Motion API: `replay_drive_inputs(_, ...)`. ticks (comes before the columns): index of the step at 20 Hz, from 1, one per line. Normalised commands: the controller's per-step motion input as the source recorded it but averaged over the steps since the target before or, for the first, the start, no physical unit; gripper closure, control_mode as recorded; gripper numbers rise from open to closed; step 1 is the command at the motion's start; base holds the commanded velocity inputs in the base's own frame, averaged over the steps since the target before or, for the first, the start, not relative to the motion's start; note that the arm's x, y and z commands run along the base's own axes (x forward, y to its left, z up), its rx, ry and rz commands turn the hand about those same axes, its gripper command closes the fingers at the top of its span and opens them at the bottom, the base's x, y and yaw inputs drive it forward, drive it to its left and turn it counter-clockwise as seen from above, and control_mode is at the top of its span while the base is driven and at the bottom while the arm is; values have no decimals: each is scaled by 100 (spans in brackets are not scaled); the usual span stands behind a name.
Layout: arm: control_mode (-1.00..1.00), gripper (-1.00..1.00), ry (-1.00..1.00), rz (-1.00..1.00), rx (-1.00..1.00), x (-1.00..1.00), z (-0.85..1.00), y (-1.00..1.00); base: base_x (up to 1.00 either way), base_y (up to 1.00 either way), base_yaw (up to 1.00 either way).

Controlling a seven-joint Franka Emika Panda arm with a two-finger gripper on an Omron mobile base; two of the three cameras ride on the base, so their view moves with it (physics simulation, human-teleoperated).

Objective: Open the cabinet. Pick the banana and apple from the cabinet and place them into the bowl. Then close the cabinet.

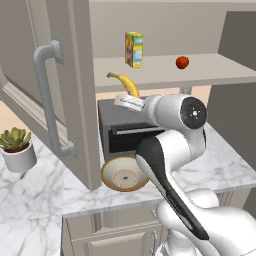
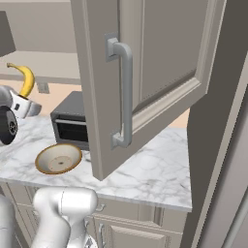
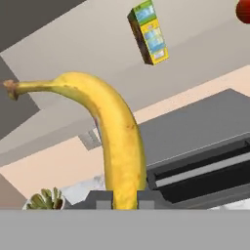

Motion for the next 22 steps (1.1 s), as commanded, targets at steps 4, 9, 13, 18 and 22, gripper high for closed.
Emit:
replay_drive_inputs(4, -100, 100, 25, 0, -3, -9, -16, -8, 0, 0, 0)
replay_drive_inputs(9, -100, 100, 19, 0, 0, -39, -41, -10, 0, 0, 0)
replay_drive_inputs(13, -100, 100, 33, 0, 0, -28, -83, -13, 0, 0, 0)
replay_drive_inputs(18, -100, 100, 40, 0, 0, 17, -68, -6, 0, 0, 0)
replay_drive_inputs(22, -100, 100, 34, 0, 0, 69, -52, 0, 0, 0, 0)
